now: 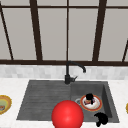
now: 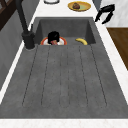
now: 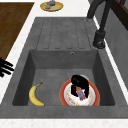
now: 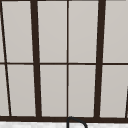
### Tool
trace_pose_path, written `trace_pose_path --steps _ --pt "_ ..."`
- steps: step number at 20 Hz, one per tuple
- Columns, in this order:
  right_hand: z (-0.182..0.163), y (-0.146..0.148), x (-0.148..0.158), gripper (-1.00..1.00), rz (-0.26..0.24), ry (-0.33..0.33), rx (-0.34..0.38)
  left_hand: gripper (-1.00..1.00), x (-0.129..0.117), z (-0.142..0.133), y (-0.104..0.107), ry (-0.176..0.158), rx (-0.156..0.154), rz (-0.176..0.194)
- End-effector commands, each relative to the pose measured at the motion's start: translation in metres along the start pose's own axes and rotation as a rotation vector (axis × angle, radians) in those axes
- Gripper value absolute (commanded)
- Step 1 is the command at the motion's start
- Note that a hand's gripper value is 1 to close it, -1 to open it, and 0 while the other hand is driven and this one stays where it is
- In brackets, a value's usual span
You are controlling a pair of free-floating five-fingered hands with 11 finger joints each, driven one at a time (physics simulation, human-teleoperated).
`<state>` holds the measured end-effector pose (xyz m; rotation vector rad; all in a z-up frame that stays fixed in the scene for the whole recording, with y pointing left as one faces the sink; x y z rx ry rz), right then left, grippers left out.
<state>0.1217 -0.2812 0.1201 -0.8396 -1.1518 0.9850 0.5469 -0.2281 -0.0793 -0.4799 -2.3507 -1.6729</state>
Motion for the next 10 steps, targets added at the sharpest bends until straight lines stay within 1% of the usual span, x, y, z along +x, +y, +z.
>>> trace_pose_path --steps 1,2,3,4,6,10 --pt "0.0 0.0 0.0 0.0 0.0 0.0 0.0 1.0 0.006 -0.001 0.014 -0.009 0.021 0.0" --pt "0.0 0.0 0.0 0.0 0.0 0.0 0.0 1.0 0.011 -0.003 0.02 0.0 0.005 0.001" --pt "0.0 0.0 0.0 0.0 0.0 0.0 0.0 1.0 0.017 -0.01 0.03 0.016 -0.011 0.021" --pt "0.0 0.0 0.0 0.0 0.0 0.0 0.0 1.0 0.018 -0.009 0.034 0.024 -0.027 0.023" --pt "0.0 0.0 0.0 0.0 0.0 0.0 0.0 1.0 0.026 -0.009 0.045 0.033 -0.028 0.032" --pt "0.0 0.0 0.0 0.0 0.0 0.0 0.0 1.0 0.04 -0.012 0.067 0.043 -0.033 0.035"
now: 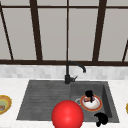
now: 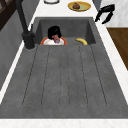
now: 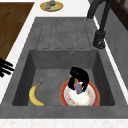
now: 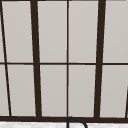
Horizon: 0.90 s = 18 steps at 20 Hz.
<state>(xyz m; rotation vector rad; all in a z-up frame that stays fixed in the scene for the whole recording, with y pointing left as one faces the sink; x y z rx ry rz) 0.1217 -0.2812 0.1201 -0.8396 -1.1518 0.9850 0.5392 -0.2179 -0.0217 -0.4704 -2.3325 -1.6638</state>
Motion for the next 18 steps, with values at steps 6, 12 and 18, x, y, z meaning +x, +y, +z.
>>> trace_pose_path --steps 6,12,18 --pt "0.0 0.0 0.0 0.0 0.0 0.0 0.0 1.0 0.036 -0.003 0.047 0.032 -0.044 0.037" --pt "0.0 0.0 0.0 0.0 0.0 0.0 0.0 1.0 0.065 0.008 0.085 -0.007 -0.035 0.047" --pt "0.0 0.0 0.0 0.0 0.0 0.0 0.0 1.0 0.101 0.023 0.119 0.013 -0.022 0.066"
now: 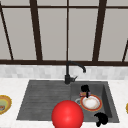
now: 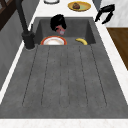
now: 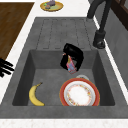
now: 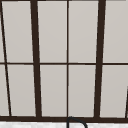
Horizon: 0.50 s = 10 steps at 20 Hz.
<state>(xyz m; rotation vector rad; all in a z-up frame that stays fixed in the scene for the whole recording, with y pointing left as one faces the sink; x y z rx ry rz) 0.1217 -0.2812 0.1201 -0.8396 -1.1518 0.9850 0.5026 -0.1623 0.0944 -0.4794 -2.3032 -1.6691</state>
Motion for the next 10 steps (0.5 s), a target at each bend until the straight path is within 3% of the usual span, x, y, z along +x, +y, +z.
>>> trace_pose_path --steps 1,3,10 --pt "0.0 0.0 0.0 0.0 0.0 0.0 0.0 1.0 0.023 0.011 0.021 0.0 -0.01 0.049" --pt "0.0 0.0 0.0 0.0 0.0 0.0 0.0 1.0 0.042 0.013 0.03 0.011 -0.029 0.038" --pt "0.0 0.0 0.0 0.0 0.0 0.0 0.0 1.0 0.089 0.038 0.064 0.026 -0.023 0.06"
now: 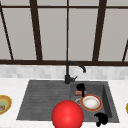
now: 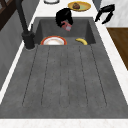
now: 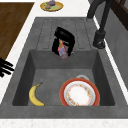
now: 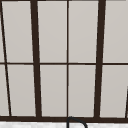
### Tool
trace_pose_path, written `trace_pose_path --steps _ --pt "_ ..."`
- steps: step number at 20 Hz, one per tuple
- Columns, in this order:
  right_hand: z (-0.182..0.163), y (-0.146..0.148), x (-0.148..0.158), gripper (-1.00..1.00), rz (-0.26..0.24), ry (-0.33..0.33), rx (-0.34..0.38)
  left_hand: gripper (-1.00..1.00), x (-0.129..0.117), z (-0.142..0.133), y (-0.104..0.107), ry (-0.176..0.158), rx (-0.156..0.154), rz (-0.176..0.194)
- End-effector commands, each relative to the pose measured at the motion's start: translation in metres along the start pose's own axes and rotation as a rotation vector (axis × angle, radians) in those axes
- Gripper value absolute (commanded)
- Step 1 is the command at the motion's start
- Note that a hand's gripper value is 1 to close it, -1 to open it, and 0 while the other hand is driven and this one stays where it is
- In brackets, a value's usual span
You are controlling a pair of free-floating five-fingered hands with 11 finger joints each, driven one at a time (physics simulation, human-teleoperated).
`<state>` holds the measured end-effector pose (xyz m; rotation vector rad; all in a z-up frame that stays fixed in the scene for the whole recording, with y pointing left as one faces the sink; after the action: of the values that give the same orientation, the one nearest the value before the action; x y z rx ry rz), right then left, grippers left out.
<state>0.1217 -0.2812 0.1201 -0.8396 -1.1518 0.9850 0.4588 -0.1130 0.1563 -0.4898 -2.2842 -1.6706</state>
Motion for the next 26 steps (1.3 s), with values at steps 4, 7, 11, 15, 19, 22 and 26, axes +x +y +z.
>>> trace_pose_path --steps 4,7,11,15,19,22,26 --pt "0.0 0.0 0.0 0.0 0.0 0.0 0.0 1.0 0.039 0.027 0.032 0.024 -0.026 0.05" --pt "0.0 0.0 0.0 0.0 0.0 0.0 0.0 1.0 0.053 0.043 0.045 0.023 -0.029 0.051" --pt "0.0 0.0 0.0 0.0 0.0 0.0 0.0 1.0 0.07 0.064 0.062 0.016 -0.033 0.047" --pt "0.0 0.0 0.0 0.0 0.0 0.0 0.0 1.0 0.084 0.087 0.075 0.013 -0.04 0.035" --pt "0.0 0.0 0.0 0.0 0.0 0.0 0.0 1.0 0.097 0.118 0.085 0.019 -0.019 0.046" --pt "0.0 0.0 0.0 0.0 0.0 0.0 0.0 1.0 0.107 0.14 0.086 0.02 -0.022 0.041" --pt "0.0 0.0 0.0 0.0 0.0 0.0 0.0 1.0 0.119 0.172 0.08 0.018 -0.023 0.03"
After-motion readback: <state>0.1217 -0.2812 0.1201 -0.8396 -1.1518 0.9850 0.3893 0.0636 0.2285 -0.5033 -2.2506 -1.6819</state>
